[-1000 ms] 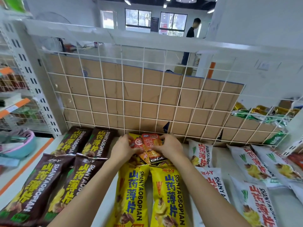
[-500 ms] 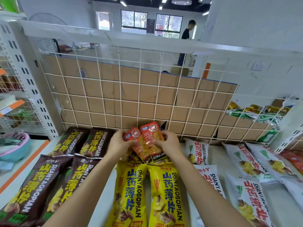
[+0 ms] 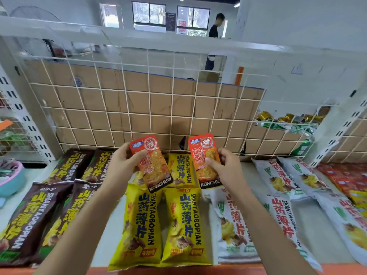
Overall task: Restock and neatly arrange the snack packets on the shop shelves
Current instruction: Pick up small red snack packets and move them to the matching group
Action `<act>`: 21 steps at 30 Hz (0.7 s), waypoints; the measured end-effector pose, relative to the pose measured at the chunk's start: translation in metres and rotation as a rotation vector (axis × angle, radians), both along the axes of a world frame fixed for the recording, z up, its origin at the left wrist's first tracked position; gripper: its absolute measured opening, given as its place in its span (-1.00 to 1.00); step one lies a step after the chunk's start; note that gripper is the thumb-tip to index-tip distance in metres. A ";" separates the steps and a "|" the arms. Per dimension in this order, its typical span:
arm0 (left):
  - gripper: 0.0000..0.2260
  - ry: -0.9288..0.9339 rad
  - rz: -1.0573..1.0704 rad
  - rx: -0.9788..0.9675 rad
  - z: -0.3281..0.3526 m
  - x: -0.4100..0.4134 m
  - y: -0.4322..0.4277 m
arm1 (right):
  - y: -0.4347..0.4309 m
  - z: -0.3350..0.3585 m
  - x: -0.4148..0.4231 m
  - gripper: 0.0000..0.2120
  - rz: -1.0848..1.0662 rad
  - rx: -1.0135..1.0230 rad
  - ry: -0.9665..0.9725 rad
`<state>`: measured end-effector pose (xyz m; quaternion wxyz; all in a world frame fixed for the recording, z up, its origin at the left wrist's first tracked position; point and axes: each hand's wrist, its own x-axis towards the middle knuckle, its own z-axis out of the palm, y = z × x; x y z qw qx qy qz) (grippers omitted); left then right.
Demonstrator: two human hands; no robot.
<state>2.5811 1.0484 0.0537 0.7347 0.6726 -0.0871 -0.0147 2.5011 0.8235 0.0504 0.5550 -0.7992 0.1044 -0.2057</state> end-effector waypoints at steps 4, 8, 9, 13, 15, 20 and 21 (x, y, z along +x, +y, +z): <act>-0.87 -0.007 -0.114 0.022 -0.006 -0.025 -0.007 | -0.020 0.001 -0.032 -0.89 -0.010 -0.014 0.011; -0.89 -0.008 -0.172 0.030 -0.012 -0.053 -0.024 | -0.042 -0.009 -0.069 -0.85 -0.032 0.034 0.070; -0.88 -0.001 -0.172 0.033 -0.014 -0.060 -0.029 | -0.049 -0.015 -0.079 -0.87 -0.047 0.050 0.096; -0.87 0.027 -0.181 0.011 -0.020 -0.083 -0.051 | -0.071 -0.024 -0.114 -0.82 -0.117 0.104 0.114; -0.87 0.028 -0.210 0.012 -0.023 -0.090 -0.059 | -0.077 -0.024 -0.131 -0.79 -0.164 0.128 0.111; -0.80 0.099 -0.259 -0.018 -0.028 -0.101 -0.075 | -0.086 -0.026 -0.175 -0.86 -0.311 0.127 0.120; -0.83 0.105 -0.276 -0.022 -0.029 -0.102 -0.077 | -0.086 -0.026 -0.183 -0.87 -0.345 0.123 0.112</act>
